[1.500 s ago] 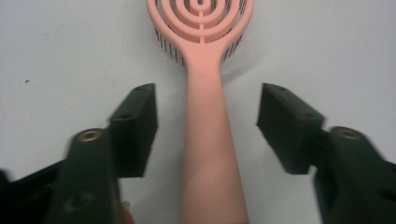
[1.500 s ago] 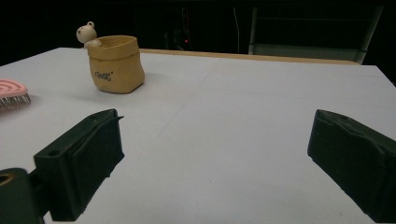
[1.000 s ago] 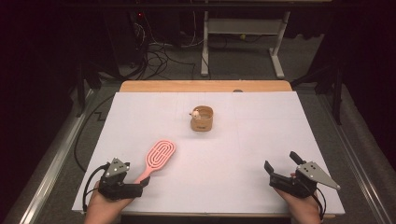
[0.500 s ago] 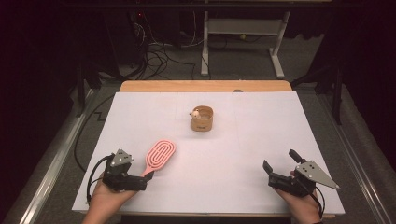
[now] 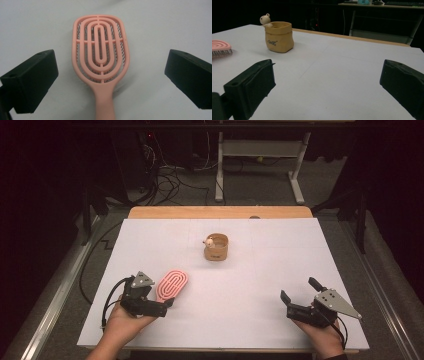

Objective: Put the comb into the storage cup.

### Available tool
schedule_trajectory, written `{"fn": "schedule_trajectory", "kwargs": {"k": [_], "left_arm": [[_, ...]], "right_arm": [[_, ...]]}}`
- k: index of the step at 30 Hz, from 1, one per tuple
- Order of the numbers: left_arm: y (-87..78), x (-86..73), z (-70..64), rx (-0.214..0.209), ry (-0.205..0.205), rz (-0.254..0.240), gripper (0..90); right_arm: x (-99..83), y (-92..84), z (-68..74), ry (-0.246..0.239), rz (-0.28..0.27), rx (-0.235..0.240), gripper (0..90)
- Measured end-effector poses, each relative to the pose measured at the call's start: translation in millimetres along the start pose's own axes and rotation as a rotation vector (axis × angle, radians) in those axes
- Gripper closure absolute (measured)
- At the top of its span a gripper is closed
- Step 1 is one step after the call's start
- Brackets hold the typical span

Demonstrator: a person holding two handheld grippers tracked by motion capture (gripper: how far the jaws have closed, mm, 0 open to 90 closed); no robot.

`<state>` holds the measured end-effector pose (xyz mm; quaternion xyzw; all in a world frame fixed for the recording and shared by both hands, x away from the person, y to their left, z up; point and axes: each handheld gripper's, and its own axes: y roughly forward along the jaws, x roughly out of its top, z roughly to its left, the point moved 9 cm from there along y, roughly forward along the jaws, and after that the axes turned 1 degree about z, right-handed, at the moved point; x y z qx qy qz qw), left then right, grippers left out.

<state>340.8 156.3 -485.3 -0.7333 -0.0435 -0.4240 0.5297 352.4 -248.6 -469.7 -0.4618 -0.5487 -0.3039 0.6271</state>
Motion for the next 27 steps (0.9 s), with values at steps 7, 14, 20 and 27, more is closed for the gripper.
{"fn": "schedule_trajectory", "kwargs": {"k": [7, 14, 20, 27], "left_arm": [[7.4, -0.4, 3.0, 0.022, -0.015, 0.045, 0.0], [14.4, -1.3, 7.4, 0.015, -0.035, 0.094, 0.0], [17.9, 5.8, 7.3, 0.01, -0.037, 0.102, 0.0], [25.7, 17.9, 6.8, 0.013, -0.023, 0.114, 0.0]], "right_arm": [[-1.0, -8.2, -4.8, 0.023, -0.004, 0.004, 0.2], [-1.3, -12.0, -11.3, 0.034, -0.009, -0.02, 0.2], [-1.6, -13.4, -12.0, 0.032, -0.01, -0.025, 0.2], [-3.0, -12.2, -11.2, 0.028, -0.003, -0.024, 0.2]]}}
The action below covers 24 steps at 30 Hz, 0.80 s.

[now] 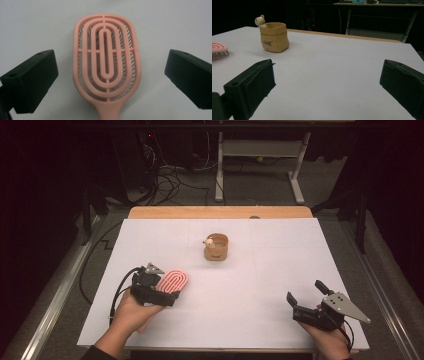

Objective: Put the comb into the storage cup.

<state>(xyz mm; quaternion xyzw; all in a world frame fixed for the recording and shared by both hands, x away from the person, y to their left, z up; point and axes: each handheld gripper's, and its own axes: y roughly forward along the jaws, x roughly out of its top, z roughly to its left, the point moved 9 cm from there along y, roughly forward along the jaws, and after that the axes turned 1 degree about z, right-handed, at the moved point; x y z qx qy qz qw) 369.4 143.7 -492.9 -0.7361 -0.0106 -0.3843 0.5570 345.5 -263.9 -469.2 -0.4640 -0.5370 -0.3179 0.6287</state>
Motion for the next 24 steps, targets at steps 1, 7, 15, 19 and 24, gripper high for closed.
{"fn": "schedule_trajectory", "kwargs": {"k": [1, 7, 15, 19, 24], "left_arm": [[0.0, 1.3, -0.3, -0.001, 0.001, 0.0, 0.0], [2.9, 6.9, 2.0, 0.017, 0.005, 0.029, 0.0], [4.8, 11.1, 3.2, 0.027, 0.016, 0.056, 0.0], [10.6, 10.7, 5.5, 0.033, 0.02, 0.087, 0.0], [18.0, 9.4, 0.3, 0.026, 0.048, 0.14, 0.0]], "right_arm": [[0.7, -0.8, 0.6, 0.004, -0.003, 0.0, 0.2], [0.0, 0.3, -0.6, 0.001, 0.002, -0.004, 0.2], [-0.6, -0.1, -1.4, 0.006, 0.005, -0.009, 0.2], [-2.4, 1.6, -1.2, 0.008, 0.014, -0.008, 0.2], [-2.2, 1.0, -1.8, 0.008, 0.013, -0.01, 0.2]]}}
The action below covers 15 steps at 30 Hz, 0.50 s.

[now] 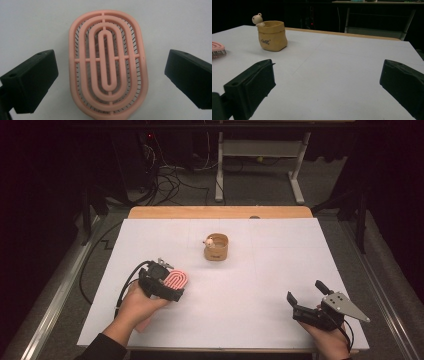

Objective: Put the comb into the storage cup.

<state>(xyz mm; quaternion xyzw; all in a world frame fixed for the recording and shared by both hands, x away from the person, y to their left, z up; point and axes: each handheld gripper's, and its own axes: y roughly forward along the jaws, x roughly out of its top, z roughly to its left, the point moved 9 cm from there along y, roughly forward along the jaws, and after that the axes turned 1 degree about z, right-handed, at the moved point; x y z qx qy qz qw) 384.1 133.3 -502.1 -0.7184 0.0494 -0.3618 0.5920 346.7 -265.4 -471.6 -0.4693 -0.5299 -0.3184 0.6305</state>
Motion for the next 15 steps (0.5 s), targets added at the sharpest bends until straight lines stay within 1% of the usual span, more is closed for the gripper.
{"fn": "schedule_trajectory", "kwargs": {"k": [3, 4, 5, 6, 9, 13, 15], "left_arm": [[2.2, 1.3, -1.2, 0.009, 0.007, 0.003, 0.0], [3.4, 1.4, -1.0, 0.012, 0.01, 0.014, 0.0], [6.6, 1.3, -0.1, 0.018, 0.014, 0.038, 0.0], [6.6, 1.3, -0.1, 0.018, 0.014, 0.038, 0.0], [10.9, 2.0, 0.5, 0.019, 0.015, 0.083, 0.0], [12.7, 3.6, 0.6, 0.018, 0.01, 0.096, 0.0], [14.9, 1.5, 1.5, 0.015, 0.007, 0.116, 0.0]], "right_arm": [[0.2, -0.2, -0.1, -0.001, -0.001, 0.0, 0.2], [0.4, -0.3, 0.1, -0.002, -0.002, 0.001, 0.2], [0.2, -0.2, 0.4, -0.004, -0.002, 0.002, 0.2], [0.2, -0.2, 0.4, -0.004, -0.002, 0.002, 0.2], [-0.4, 0.6, 1.1, -0.003, 0.002, 0.005, 0.2], [0.0, 0.6, 1.7, -0.006, 0.0, 0.006, 0.2], [0.0, 0.4, 1.6, -0.003, 0.001, 0.006, 0.2]]}}
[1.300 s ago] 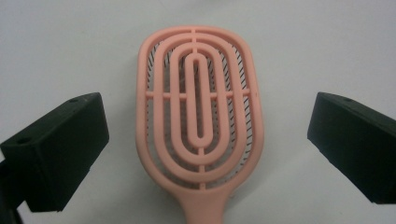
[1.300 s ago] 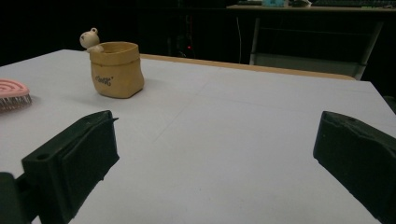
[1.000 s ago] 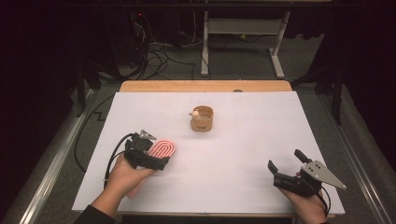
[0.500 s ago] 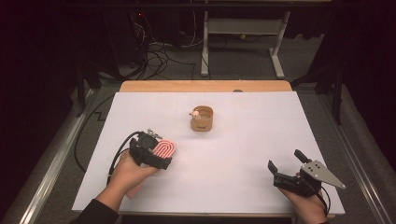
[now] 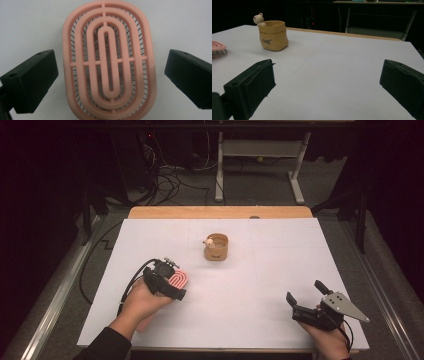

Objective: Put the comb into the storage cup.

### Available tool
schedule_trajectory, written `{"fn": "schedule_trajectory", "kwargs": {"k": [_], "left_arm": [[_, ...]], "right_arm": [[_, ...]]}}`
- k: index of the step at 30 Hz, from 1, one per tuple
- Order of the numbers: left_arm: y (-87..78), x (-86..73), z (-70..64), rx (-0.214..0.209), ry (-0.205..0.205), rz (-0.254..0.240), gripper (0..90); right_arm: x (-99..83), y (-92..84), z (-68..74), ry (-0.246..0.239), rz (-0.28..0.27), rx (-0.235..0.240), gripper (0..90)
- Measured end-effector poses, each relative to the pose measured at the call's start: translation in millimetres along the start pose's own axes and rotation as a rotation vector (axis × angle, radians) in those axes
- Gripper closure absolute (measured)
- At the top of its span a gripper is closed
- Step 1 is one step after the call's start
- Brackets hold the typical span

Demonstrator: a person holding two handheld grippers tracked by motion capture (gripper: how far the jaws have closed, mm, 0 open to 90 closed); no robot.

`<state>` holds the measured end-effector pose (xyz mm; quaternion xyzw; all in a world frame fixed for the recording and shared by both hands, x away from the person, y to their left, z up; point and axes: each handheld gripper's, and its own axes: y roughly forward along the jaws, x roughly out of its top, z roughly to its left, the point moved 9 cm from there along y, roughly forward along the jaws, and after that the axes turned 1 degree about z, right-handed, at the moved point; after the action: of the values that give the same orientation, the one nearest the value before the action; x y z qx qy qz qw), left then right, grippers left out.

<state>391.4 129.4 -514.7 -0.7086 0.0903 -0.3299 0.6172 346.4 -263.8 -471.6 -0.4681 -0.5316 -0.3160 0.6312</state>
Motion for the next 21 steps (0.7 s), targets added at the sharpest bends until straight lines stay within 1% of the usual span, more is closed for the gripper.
{"fn": "schedule_trajectory", "kwargs": {"k": [1, 2, 5, 6, 7, 9, 11, 15, 18, 21], "left_arm": [[0.5, -1.5, 0.5, -0.006, 0.001, 0.011, 0.0], [1.1, -1.7, -0.1, -0.011, -0.008, 0.007, 0.0], [1.2, -3.3, 1.6, -0.003, -0.005, 0.008, 0.0], [1.0, -3.1, 1.9, -0.003, -0.004, 0.004, 0.0], [0.7, -2.2, 2.1, 0.003, -0.014, -0.015, 0.0], [0.6, -1.9, 2.8, 0.004, -0.018, -0.023, 0.0], [1.9, -2.5, 2.6, -0.01, -0.024, -0.046, 0.0], [7.1, -7.1, 2.8, -0.014, -0.032, -0.051, 0.0], [12.4, -10.9, 2.9, -0.012, -0.036, -0.043, 0.0], [14.5, -11.7, 3.1, -0.005, -0.033, -0.053, 0.0]], "right_arm": [[0.1, -0.1, -0.1, 0.001, -0.001, 0.0, 0.2], [0.2, -0.5, -0.2, 0.0, -0.002, 0.0, 0.2], [0.3, -0.7, -1.0, 0.003, -0.003, -0.002, 0.2], [0.3, -0.7, -1.0, 0.003, -0.003, -0.002, 0.2], [0.4, -0.7, -0.7, 0.002, -0.003, -0.002, 0.2], [0.4, -0.7, -0.6, 0.001, -0.003, -0.002, 0.2], [0.2, -0.6, -0.6, 0.002, -0.002, -0.002, 0.2], [0.2, -0.7, -0.2, 0.002, -0.002, -0.001, 0.2], [-0.2, -0.9, -0.1, 0.003, 0.0, -0.001, 0.2], [-0.3, -1.0, 0.2, 0.0, 0.001, -0.002, 0.2]]}}
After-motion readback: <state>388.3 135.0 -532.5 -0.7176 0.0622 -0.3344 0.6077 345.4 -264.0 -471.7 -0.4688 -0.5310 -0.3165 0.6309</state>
